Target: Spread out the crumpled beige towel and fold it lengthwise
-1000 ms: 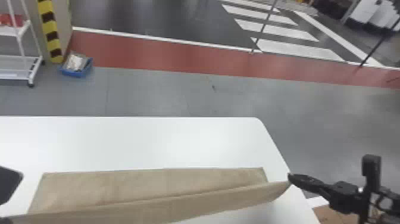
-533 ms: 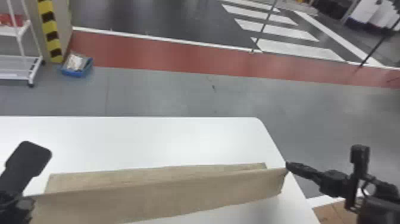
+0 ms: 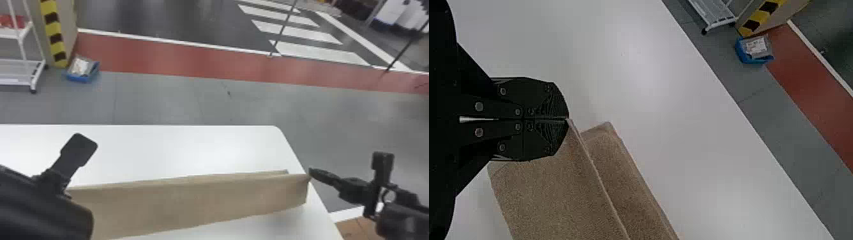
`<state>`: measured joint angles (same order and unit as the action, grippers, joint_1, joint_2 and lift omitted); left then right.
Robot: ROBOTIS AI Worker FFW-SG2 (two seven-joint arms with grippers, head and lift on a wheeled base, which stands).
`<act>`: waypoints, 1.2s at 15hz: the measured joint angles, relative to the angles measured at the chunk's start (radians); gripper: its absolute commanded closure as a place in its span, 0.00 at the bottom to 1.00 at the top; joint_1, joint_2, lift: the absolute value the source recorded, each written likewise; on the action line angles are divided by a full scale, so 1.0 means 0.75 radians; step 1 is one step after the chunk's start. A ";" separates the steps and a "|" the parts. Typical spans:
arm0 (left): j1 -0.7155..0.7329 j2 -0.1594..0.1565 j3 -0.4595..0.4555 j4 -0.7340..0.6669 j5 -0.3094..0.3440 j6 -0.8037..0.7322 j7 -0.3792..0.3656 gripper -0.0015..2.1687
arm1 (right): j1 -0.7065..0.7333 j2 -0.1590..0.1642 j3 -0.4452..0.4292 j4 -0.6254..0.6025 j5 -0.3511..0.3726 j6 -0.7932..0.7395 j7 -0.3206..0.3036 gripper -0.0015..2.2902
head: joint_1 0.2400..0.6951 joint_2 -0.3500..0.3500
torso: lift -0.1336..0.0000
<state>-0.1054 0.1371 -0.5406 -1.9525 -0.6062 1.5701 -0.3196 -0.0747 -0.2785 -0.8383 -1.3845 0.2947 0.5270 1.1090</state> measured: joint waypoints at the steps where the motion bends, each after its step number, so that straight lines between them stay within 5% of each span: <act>1: -0.016 -0.007 -0.003 0.034 0.005 0.000 0.005 0.96 | -0.011 0.002 0.002 0.013 0.001 0.000 -0.029 0.50 | 1.00 0.00 | 1.00; 6: -0.068 -0.031 -0.005 0.168 0.039 0.000 0.041 0.96 | -0.061 0.029 0.041 0.043 0.008 0.035 -0.210 0.50 | 1.00 0.00 | 1.00; 18: -0.167 -0.118 -0.038 0.372 0.121 -0.091 0.148 0.96 | -0.107 0.110 0.079 0.021 0.032 0.141 -0.378 0.50 | 1.00 0.00 | 1.00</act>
<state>-0.2309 0.0486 -0.5694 -1.6732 -0.5158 1.5016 -0.2085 -0.1550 -0.1963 -0.7793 -1.3688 0.3187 0.6327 0.8252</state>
